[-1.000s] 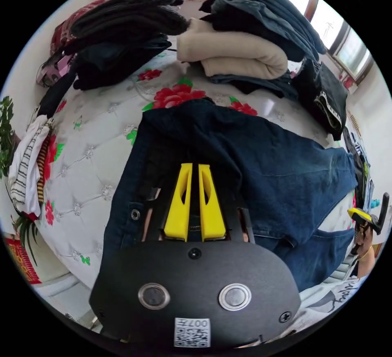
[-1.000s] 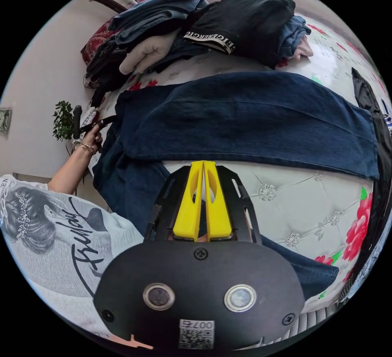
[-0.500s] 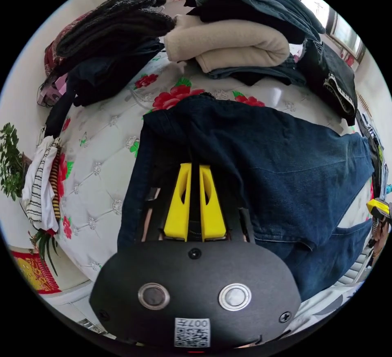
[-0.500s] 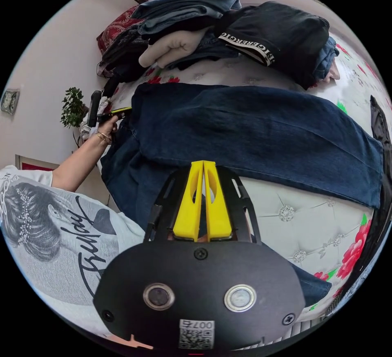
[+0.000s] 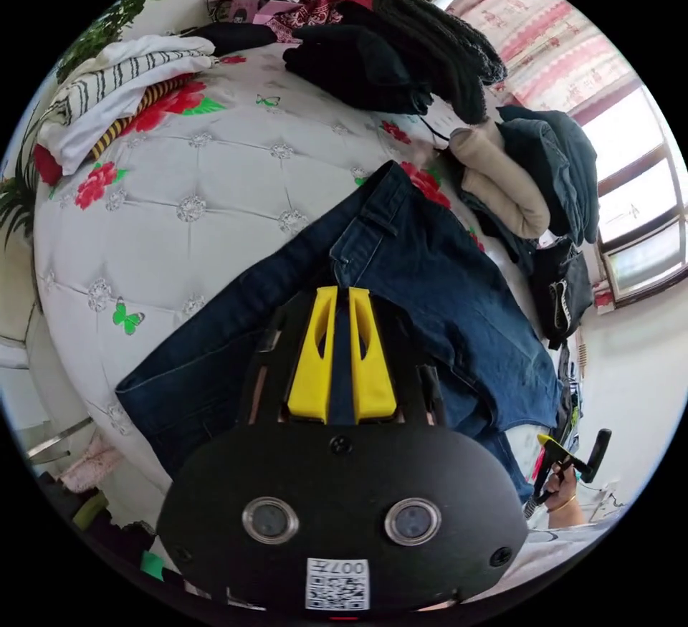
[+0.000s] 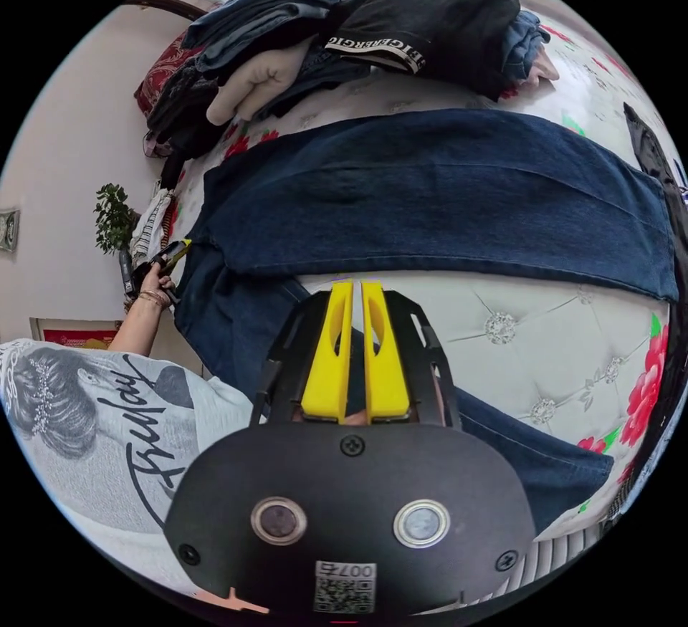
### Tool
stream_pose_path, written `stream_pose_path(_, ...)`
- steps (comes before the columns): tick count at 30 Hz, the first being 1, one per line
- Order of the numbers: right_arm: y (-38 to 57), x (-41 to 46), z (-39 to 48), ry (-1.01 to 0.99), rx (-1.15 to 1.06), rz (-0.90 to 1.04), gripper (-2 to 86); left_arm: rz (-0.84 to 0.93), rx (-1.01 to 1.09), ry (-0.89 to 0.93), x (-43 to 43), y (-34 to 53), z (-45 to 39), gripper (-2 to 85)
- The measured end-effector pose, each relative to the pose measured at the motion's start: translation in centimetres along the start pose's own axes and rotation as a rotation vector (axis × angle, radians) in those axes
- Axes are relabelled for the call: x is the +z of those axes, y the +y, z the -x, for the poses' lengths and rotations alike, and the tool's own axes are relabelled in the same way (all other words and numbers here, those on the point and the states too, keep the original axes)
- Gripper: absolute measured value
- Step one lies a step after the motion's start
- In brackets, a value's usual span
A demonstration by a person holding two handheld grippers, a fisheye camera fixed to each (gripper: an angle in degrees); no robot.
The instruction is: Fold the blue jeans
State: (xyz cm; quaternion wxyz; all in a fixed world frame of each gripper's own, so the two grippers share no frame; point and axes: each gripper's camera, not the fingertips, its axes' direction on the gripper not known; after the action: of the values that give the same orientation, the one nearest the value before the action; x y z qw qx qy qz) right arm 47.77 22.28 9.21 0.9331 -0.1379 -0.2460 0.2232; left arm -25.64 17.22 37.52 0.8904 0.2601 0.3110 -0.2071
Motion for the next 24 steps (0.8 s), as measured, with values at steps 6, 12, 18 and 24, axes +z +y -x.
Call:
stream_pose_path(6, 4.9, -1.1, -0.1, 0.131, 0.052, 0.058, 1.9, -0.018, 0.185, -0.145, -3.8, 1.8, -2.0, 4.0)
stream_pose_path(12, 13.8, -1.7, -3.1, 0.254, 0.307, 0.080, 1.5, 0.117, 0.417, -0.470, -3.8, 8.0, -2.9, 0.3)
stream_pose_path(18, 15.4, 0.4, -2.0, 0.360, 0.129, 0.156, 0.1, 0.246, 0.634, -0.657, 0.0, 10.5, -4.5, -0.9)
stream_pose_path(24, 15.4, -0.7, -2.6, 0.412, 0.110, 0.209, 0.0, 0.450, 0.508, -0.708, -0.9, 12.1, -1.4, -1.0)
